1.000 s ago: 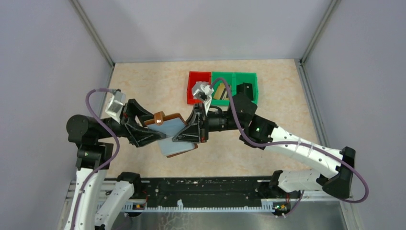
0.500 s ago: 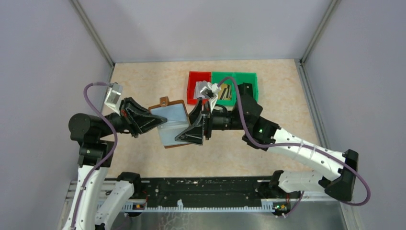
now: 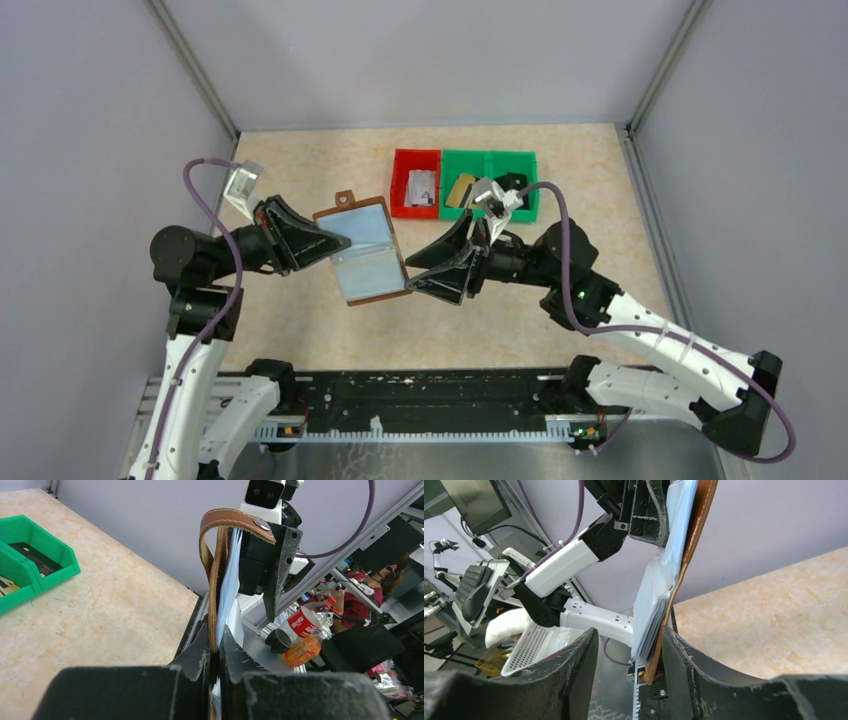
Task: Take the credit cards out of the card holder
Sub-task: Remove the credit card from the card holder.
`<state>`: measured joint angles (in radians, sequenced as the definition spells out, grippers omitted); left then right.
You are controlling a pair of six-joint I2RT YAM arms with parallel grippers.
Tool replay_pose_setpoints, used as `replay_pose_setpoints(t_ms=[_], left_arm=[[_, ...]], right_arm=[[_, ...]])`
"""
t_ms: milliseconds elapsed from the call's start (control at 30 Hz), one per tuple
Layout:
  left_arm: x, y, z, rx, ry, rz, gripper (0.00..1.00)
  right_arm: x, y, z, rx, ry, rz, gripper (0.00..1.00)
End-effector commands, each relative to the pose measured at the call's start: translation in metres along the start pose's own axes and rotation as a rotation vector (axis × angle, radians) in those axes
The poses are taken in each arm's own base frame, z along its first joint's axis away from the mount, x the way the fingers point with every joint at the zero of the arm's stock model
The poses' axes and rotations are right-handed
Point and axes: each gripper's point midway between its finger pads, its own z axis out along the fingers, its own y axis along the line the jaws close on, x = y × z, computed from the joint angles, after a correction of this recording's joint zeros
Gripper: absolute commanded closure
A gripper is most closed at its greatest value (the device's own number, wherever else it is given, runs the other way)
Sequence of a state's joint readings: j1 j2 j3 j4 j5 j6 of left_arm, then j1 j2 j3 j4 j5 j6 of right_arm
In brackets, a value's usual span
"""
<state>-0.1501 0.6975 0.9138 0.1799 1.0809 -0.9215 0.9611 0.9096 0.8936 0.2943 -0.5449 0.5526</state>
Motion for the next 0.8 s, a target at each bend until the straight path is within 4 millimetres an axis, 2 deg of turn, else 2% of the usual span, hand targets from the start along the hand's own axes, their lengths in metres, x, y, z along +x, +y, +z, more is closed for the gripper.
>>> replay_pose_setpoints(t_ms=[0,300,633,767], left_arm=[[-0.013,-0.015,0.000,0.019,-0.035,0.013,0.99],[-0.015,-0.020,0.000,0.028,-0.036,-0.015,1.00],[-0.017,-0.026,0.000,0.045,-0.033,-0.047,1.00],[-0.018,-0.029,0.000,0.053,-0.028,-0.044,1.00]], right_arm=[[-0.009,0.006,-0.005,-0.024,-0.029,-0.053,0.53],[0.012,-0.003,-0.001,-0.029,0.017,-0.023,0.60],[0.026,-0.023,0.005,0.015,0.037,-0.016,0.57],[0.028,-0.042,0.005,0.108,0.040,-0.026,0.55]])
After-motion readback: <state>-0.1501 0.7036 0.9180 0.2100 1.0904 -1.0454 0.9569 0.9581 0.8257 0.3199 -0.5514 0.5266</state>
